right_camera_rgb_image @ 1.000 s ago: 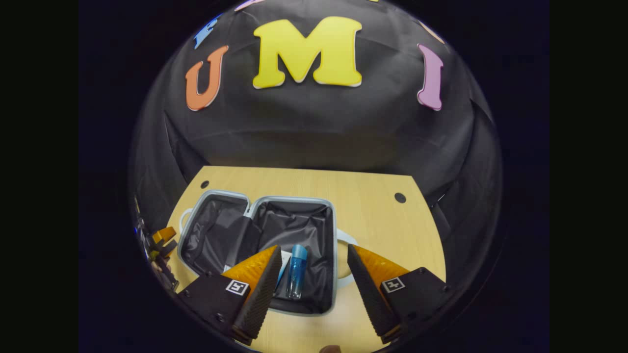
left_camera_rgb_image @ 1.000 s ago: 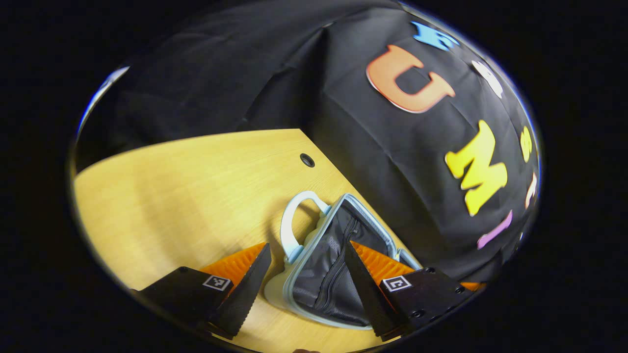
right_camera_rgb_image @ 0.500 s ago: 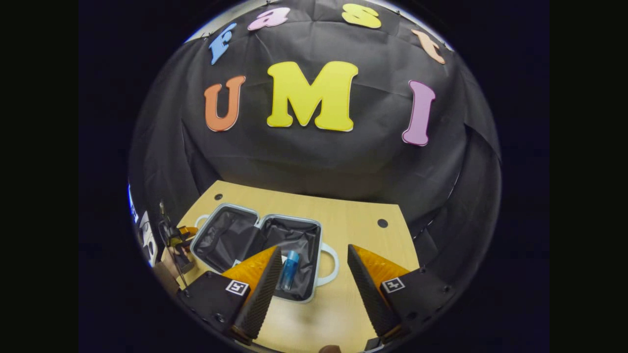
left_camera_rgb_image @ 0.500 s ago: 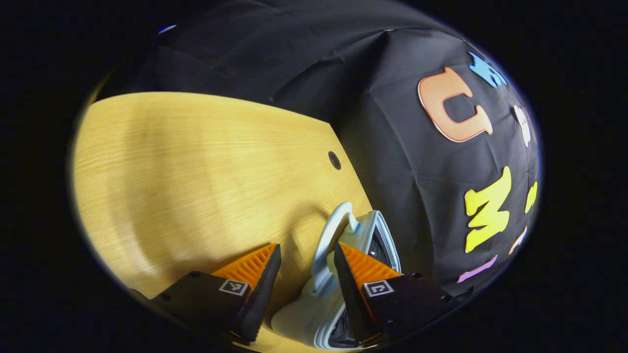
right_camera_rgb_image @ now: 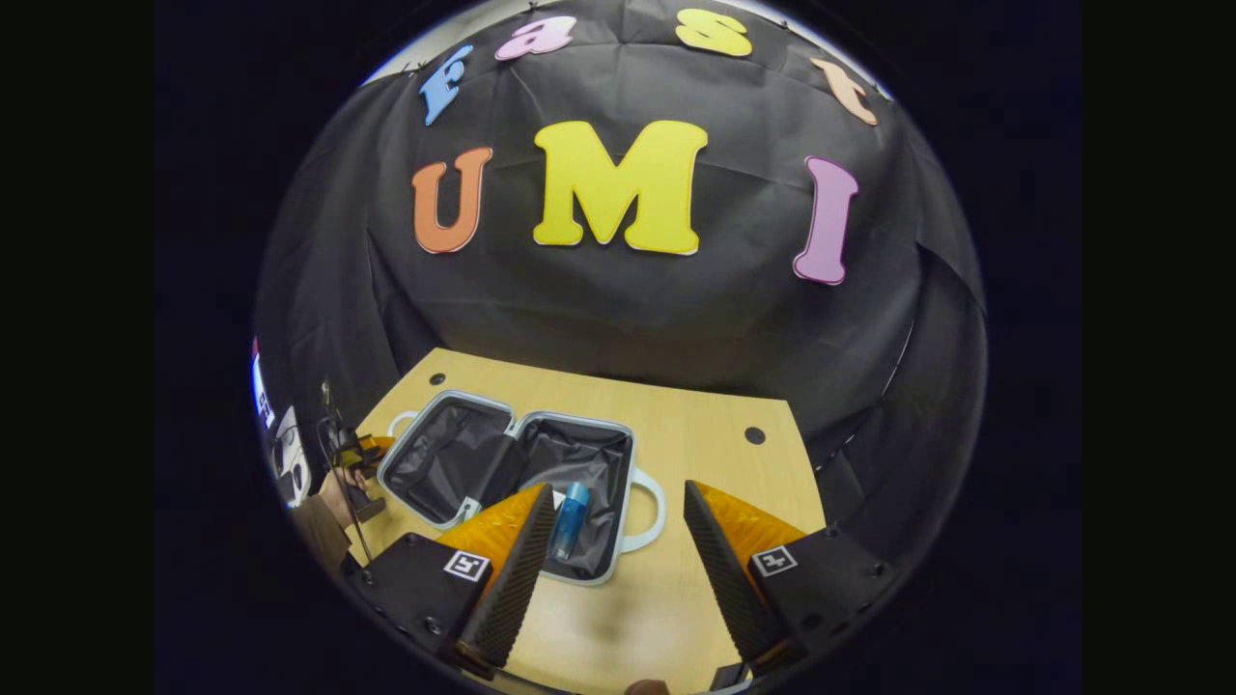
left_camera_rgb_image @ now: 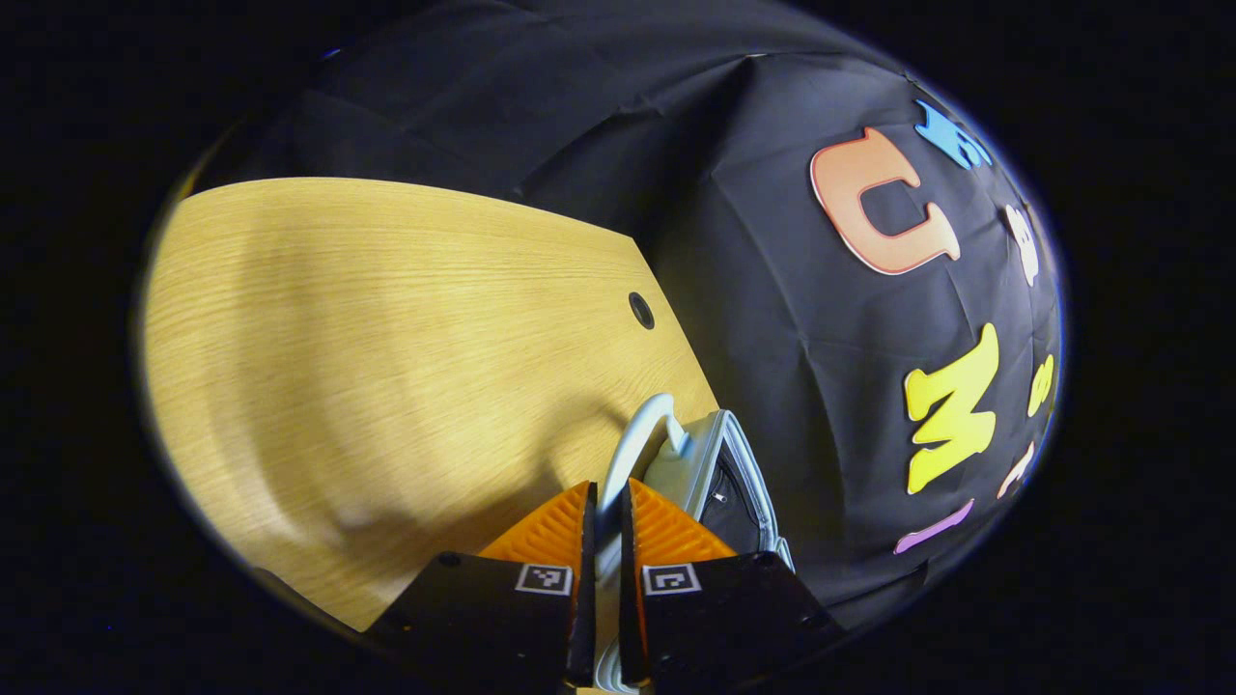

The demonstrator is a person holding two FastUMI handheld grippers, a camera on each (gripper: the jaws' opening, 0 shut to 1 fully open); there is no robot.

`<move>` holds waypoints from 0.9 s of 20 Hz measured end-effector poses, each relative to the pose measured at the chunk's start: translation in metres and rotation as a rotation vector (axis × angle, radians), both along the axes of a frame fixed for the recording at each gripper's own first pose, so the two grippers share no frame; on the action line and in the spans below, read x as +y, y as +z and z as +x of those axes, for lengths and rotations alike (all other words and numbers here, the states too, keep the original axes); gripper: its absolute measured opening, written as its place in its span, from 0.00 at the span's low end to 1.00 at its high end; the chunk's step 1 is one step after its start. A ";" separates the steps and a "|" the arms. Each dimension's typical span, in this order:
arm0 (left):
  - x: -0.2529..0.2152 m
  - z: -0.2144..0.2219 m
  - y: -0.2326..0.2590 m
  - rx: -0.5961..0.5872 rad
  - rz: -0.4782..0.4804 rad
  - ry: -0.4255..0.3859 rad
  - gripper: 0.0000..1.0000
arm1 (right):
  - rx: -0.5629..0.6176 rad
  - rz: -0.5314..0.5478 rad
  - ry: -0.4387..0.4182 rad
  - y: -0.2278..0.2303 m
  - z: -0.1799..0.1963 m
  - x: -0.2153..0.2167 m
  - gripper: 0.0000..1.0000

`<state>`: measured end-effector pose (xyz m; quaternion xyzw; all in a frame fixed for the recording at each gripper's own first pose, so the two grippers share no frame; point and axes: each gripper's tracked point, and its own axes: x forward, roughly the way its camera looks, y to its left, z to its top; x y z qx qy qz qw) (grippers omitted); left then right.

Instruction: First open the suitcase, pack the skin care products into it, and then close the suitcase.

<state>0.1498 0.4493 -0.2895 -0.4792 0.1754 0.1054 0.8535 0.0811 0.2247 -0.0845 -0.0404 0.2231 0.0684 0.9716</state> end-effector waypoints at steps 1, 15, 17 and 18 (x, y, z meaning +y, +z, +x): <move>-0.001 -0.002 0.004 0.002 0.008 0.002 0.11 | -0.005 0.006 0.000 0.002 0.000 -0.001 0.80; -0.072 -0.019 0.148 -0.086 0.684 -0.035 0.05 | -0.081 0.116 0.032 0.023 -0.007 -0.055 0.80; -0.082 -0.023 0.160 -0.086 0.721 0.009 0.05 | -0.076 0.123 0.050 0.019 -0.012 -0.067 0.80; -0.087 -0.025 0.166 -0.094 0.731 0.031 0.05 | -0.074 0.126 0.060 0.018 -0.013 -0.073 0.80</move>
